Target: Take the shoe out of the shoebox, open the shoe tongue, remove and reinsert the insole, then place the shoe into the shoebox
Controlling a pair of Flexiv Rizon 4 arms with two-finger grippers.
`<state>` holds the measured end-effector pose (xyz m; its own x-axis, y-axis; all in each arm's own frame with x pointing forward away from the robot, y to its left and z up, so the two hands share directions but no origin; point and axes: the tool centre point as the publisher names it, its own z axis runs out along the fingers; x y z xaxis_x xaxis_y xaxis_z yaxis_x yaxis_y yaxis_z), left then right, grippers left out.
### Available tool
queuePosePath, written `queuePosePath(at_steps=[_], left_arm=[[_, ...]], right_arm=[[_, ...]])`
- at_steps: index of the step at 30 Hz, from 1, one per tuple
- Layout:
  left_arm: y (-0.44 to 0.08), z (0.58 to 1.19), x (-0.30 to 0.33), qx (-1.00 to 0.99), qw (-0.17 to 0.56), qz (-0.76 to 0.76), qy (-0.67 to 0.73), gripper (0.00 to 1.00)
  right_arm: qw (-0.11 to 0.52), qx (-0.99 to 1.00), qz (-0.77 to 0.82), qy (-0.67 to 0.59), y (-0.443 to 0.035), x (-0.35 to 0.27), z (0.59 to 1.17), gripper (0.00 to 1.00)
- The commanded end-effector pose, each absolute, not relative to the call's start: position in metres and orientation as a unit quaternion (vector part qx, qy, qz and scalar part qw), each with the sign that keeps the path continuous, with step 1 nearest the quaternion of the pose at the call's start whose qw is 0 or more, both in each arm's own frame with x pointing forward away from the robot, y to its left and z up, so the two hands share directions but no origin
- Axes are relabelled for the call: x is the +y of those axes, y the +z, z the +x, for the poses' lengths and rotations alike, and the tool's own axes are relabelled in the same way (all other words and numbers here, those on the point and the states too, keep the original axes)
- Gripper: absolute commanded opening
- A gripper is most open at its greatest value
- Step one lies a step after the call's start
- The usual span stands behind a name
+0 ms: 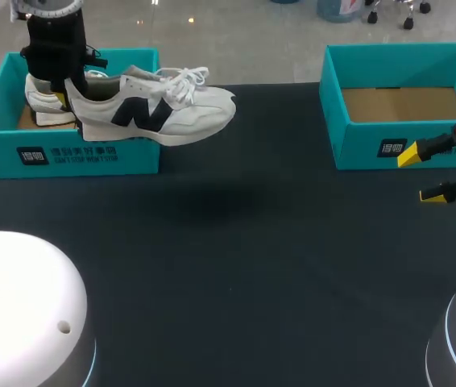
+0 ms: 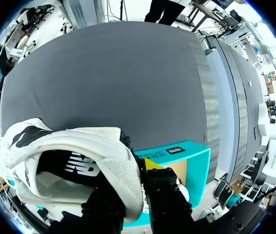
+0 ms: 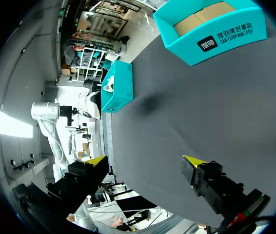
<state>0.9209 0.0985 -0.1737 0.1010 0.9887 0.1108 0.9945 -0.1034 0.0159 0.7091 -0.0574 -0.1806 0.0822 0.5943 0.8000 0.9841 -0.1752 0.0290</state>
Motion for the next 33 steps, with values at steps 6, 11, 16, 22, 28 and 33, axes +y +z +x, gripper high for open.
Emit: queuePosePath(at_steps=[6, 11, 16, 22, 28, 33], left_arm=[[-0.168, 0.882, 0.065, -0.69, 0.046, -0.719, -0.073, 0.0], [-0.168, 0.865, 0.047, -0.7, 0.067, -0.708, -0.07, 0.0], [-0.172, 0.848, 0.029, -0.698, 0.07, -0.71, -0.067, 0.0], [-0.178, 0.826, 0.004, -0.707, 0.083, -0.695, -0.102, 0.0], [-0.18, 0.807, -0.019, -0.707, 0.081, -0.694, -0.109, 0.0], [-0.187, 0.795, -0.034, -0.697, 0.071, -0.708, -0.093, 0.0]], right_arm=[[0.277, -0.579, -0.682, -0.351, -0.181, -0.057, 0.709, 1.0], [0.277, -0.579, -0.682, -0.351, -0.181, -0.057, 0.709, 1.0], [0.277, -0.579, -0.682, -0.351, -0.181, -0.057, 0.709, 1.0], [0.277, -0.579, -0.682, -0.351, -0.181, -0.057, 0.709, 1.0], [0.277, -0.579, -0.682, -0.351, -0.181, -0.057, 0.709, 1.0], [0.277, -0.579, -0.682, -0.351, -0.181, -0.057, 0.709, 1.0]])
